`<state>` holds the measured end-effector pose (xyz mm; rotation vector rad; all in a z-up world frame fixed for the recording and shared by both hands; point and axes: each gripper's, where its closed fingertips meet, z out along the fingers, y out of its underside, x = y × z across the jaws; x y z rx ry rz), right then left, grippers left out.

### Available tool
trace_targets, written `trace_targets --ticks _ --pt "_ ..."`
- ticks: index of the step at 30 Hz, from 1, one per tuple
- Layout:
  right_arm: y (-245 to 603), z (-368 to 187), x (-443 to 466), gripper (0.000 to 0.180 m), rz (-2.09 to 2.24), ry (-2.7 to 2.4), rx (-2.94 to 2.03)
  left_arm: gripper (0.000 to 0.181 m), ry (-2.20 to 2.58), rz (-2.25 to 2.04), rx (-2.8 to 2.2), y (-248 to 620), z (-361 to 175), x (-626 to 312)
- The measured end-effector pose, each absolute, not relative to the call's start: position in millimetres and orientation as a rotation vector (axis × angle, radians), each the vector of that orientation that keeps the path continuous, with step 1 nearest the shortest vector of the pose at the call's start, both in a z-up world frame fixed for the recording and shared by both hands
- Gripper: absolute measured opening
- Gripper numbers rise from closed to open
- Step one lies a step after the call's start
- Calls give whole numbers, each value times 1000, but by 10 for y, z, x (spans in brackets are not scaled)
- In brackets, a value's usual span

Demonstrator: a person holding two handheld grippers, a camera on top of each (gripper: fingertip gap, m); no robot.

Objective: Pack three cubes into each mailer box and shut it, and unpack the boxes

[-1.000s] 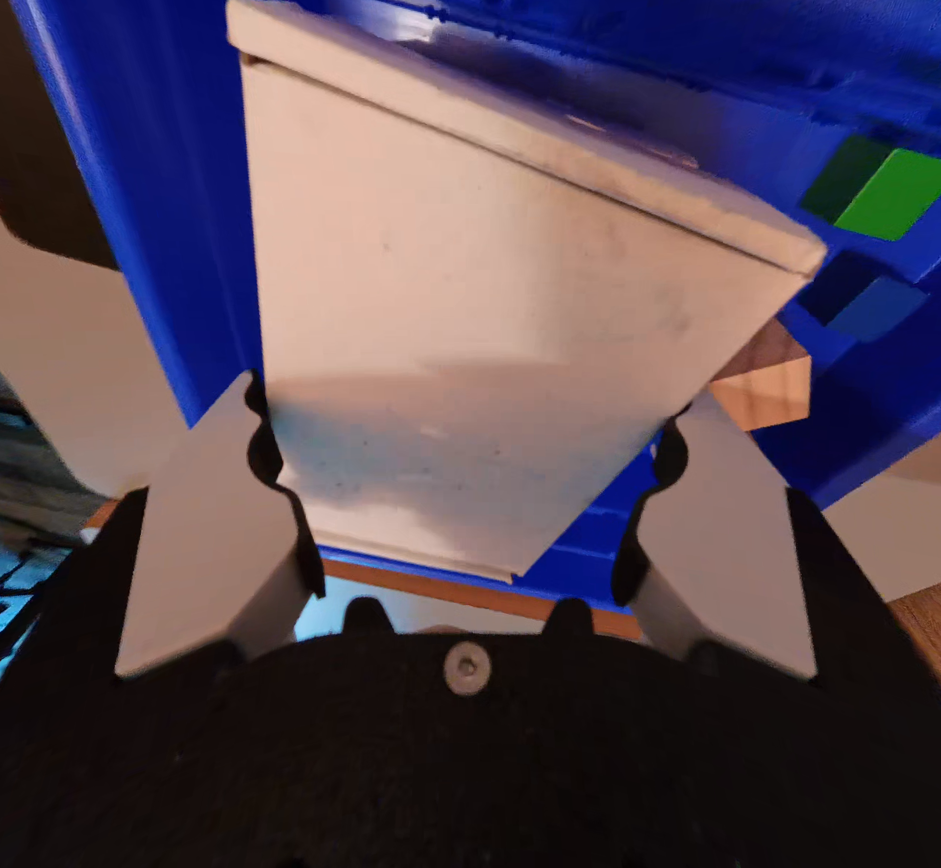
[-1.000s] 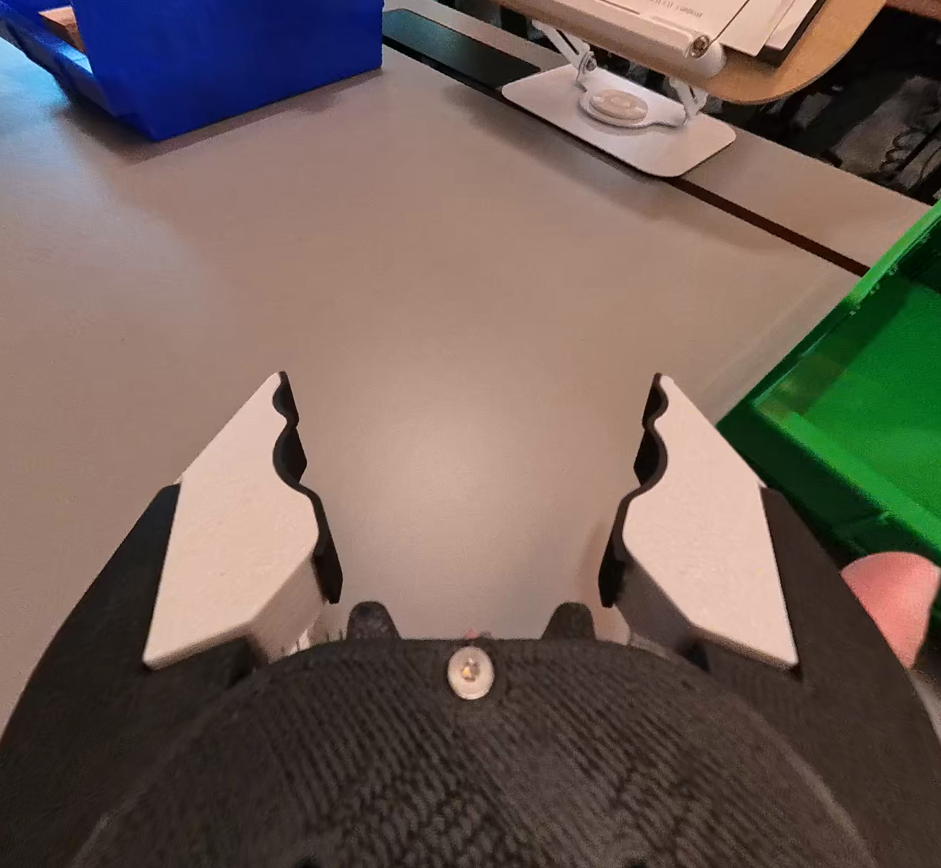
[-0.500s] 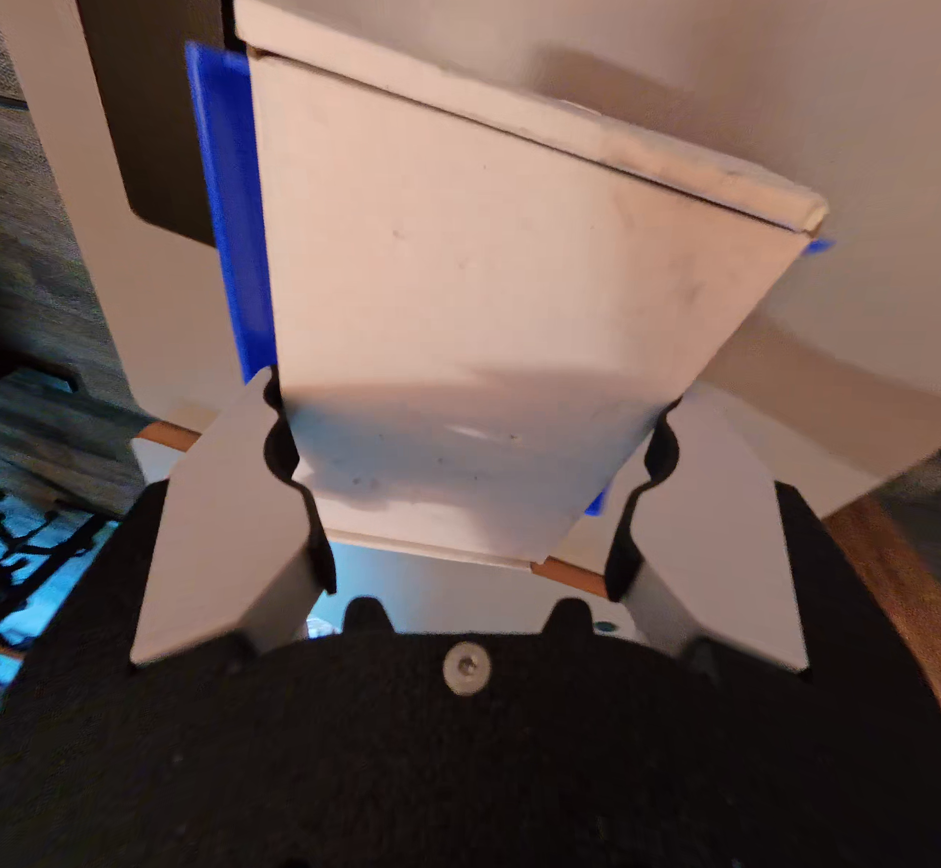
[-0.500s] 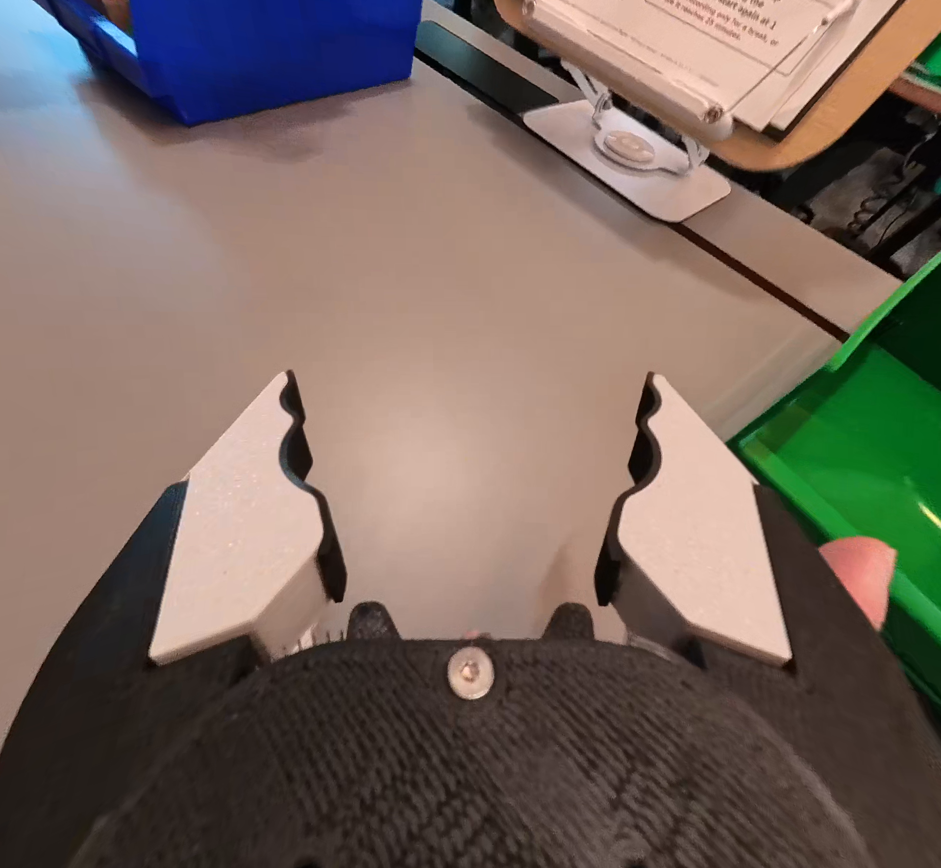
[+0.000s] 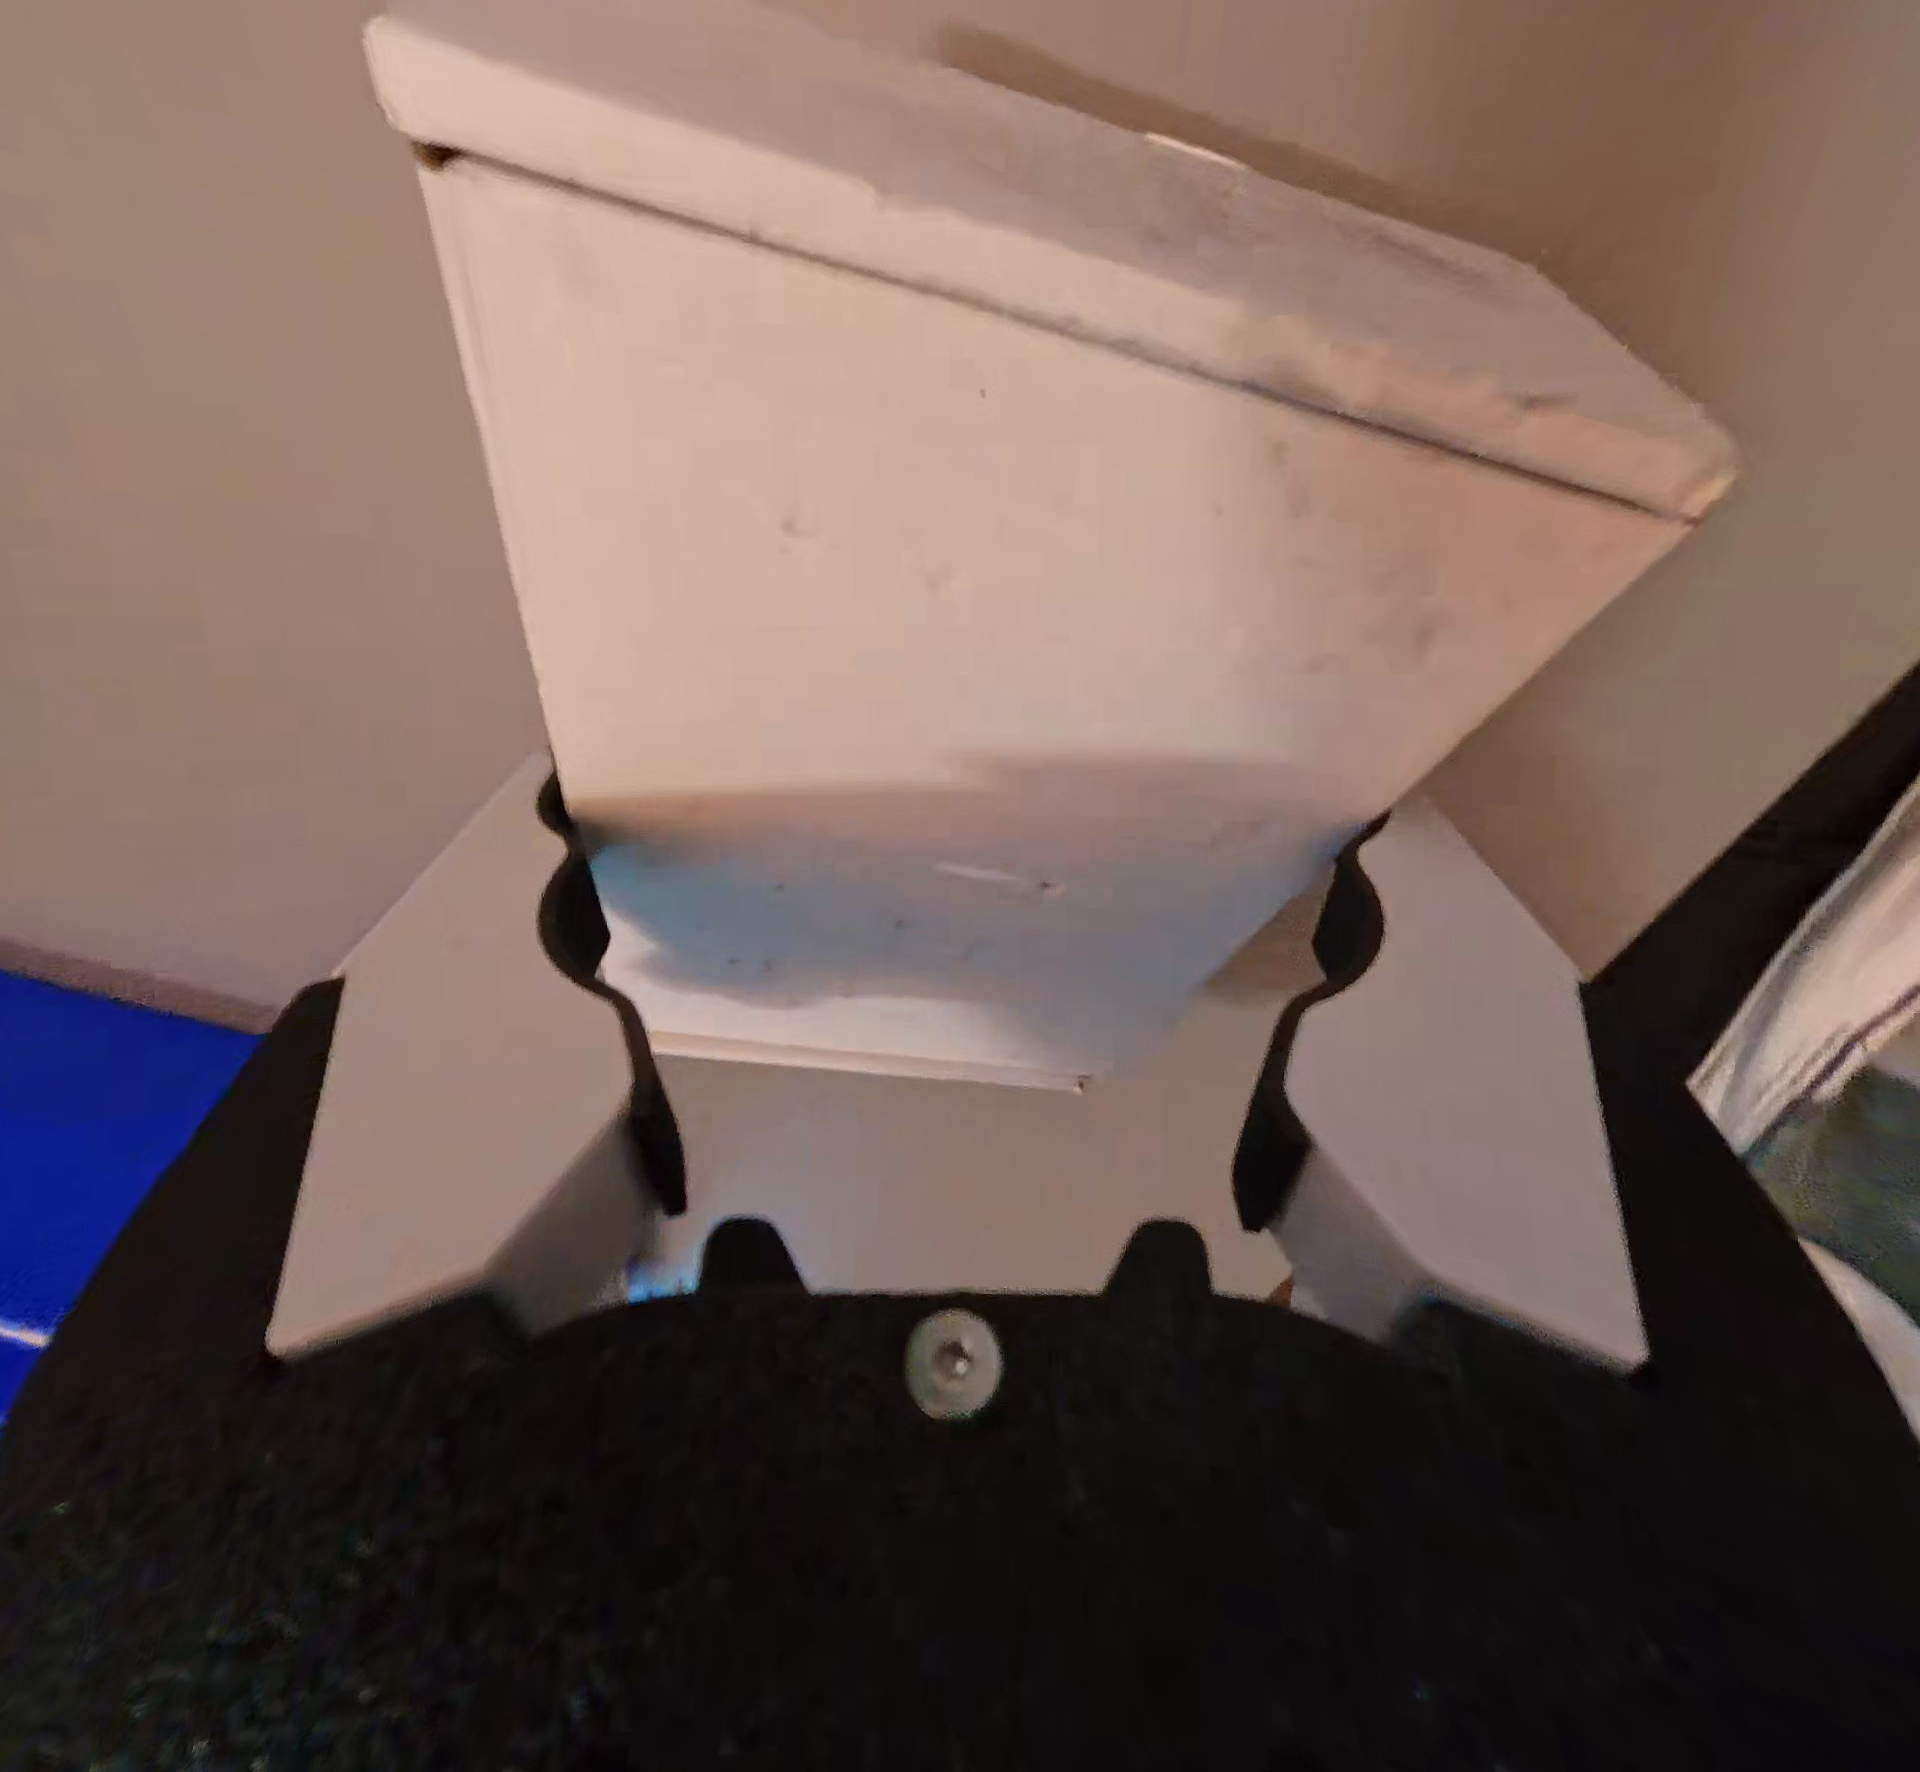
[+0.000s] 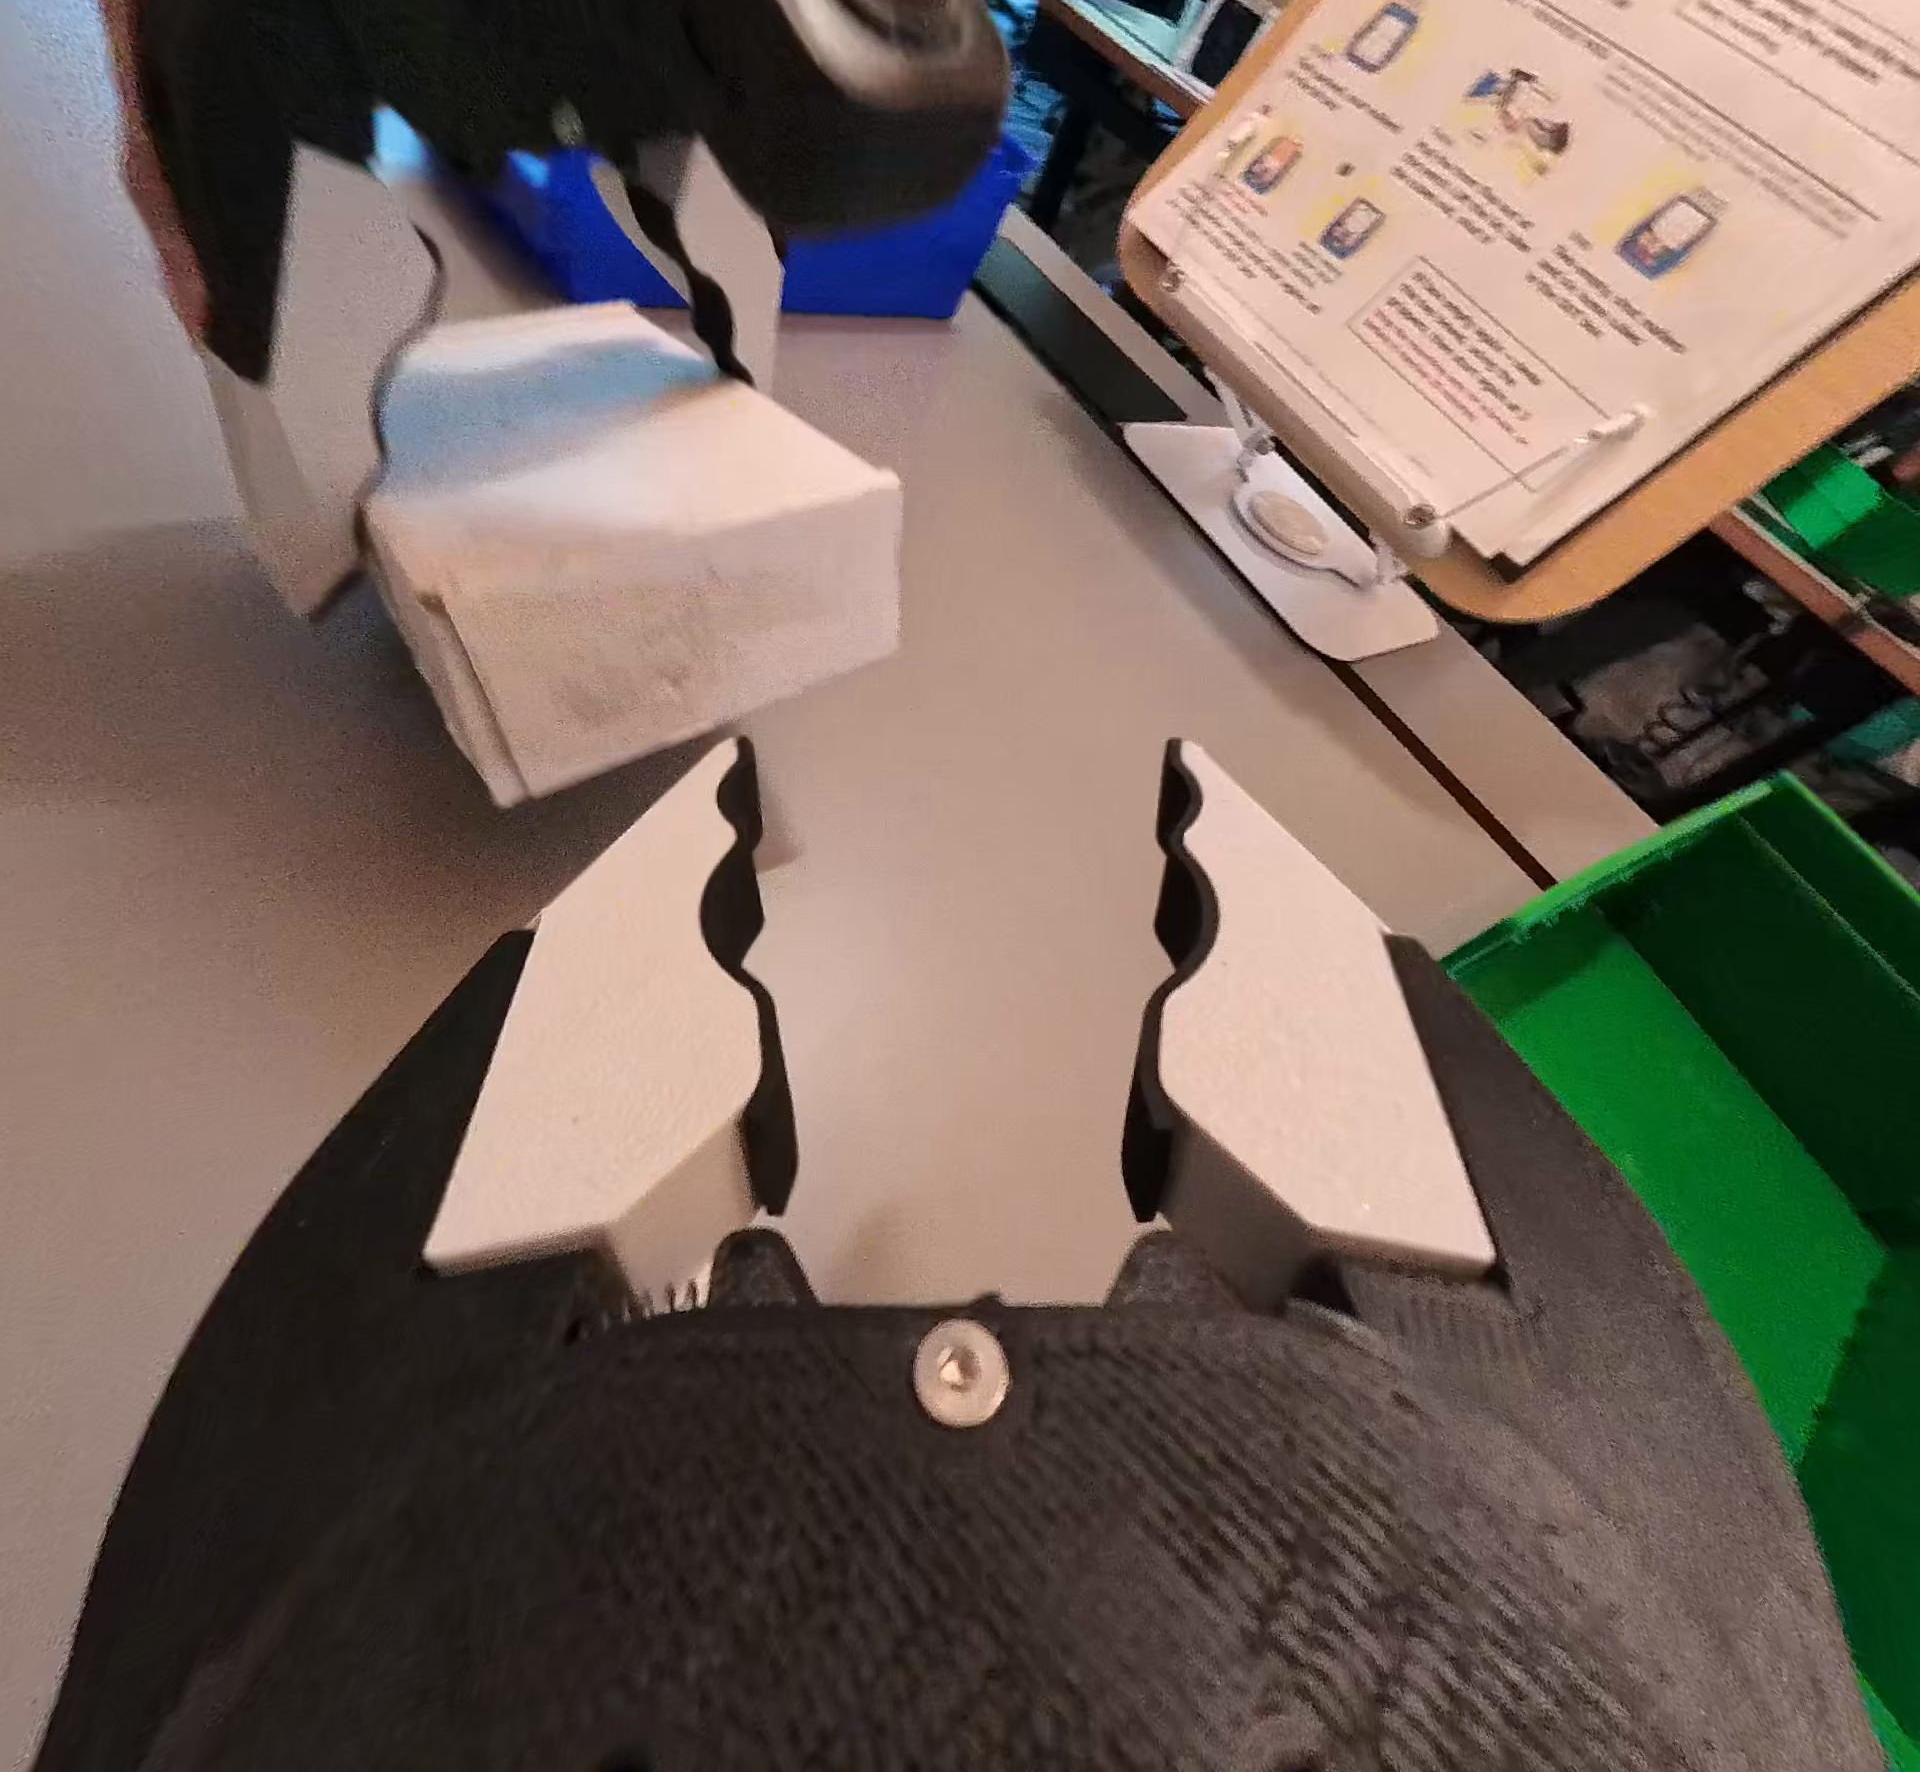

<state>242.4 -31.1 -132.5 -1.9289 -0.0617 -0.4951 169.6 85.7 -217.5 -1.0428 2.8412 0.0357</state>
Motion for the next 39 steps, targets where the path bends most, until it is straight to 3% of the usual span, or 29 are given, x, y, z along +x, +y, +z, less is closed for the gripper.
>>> trace_targets --ticks 6,11,14,15,17,18,28,39 --pt "-378 -1588 2234 72 -369 -230 -1981 138 2839 -78 -1063 544 -2523 1693" --pt "-364 -1702 2281 68 -386 -245 -2018 126 2792 -371 -1142 474 -2392 1715" --pt "-396 -1765 2273 68 -445 -308 -2067 96 2734 -702 -1075 461 -2054 1774" --pt "-406 -1777 2262 68 -458 -332 -2074 74 2705 -811 -1059 475 -1937 1808" --pt "-408 -1784 2229 68 -458 -359 -2080 9 2634 -981 -1028 557 -1767 1906" --pt "-396 -1769 2210 67 -456 -368 -2077 0 2606 -1035 -1022 613 -1738 1953" --pt "-83 -1495 1784 70 -572 -630 -1933 0 2519 -1239 -1082 782 -2041 2044" --pt "156 -1961 1676 90 -728 -865 -2107 0 2510 -1263 -1175 871 -2041 2155"
